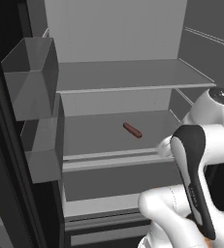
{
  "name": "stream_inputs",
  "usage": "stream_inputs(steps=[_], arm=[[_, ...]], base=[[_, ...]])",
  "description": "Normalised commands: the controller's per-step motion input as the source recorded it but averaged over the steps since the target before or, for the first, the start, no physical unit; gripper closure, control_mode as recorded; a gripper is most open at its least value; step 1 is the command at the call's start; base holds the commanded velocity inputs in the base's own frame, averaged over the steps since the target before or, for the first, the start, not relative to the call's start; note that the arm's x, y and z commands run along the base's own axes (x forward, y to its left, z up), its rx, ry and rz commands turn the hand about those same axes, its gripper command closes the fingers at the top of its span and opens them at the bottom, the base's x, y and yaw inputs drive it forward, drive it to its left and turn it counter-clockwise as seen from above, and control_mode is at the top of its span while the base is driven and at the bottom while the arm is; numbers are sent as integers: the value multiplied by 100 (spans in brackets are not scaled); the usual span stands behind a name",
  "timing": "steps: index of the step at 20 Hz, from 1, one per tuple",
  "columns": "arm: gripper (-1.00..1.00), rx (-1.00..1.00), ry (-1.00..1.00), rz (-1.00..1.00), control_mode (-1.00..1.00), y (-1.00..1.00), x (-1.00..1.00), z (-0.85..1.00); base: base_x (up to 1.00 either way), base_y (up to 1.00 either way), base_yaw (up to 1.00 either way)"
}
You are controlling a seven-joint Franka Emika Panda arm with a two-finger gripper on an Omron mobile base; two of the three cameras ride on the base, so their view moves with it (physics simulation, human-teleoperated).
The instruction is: Retrieve the sausage and cheese from the fridge and place them on the cutting board on the counter.
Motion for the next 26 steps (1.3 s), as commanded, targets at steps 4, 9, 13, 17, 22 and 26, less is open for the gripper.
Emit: stream_inputs(steps=[4, 9, 13, 17, 22, 26], arm=[[-100, -4, -21, -17, -100, 1, 53, 0], [-100, 0, -16, -18, -100, 0, 58, -1], [-100, 12, 0, -7, -100, 0, 78, -1], [-100, 6, 0, 4, -100, 0, 59, -17], [-100, 5, 1, 12, -100, 0, 54, -43], [-100, 3, 5, 17, -100, -9, 58, -52]], base=[[0, 0, 0], [0, 0, 0], [0, 0, 0], [0, 0, 0], [0, 0, 0], [0, 0, 0]])
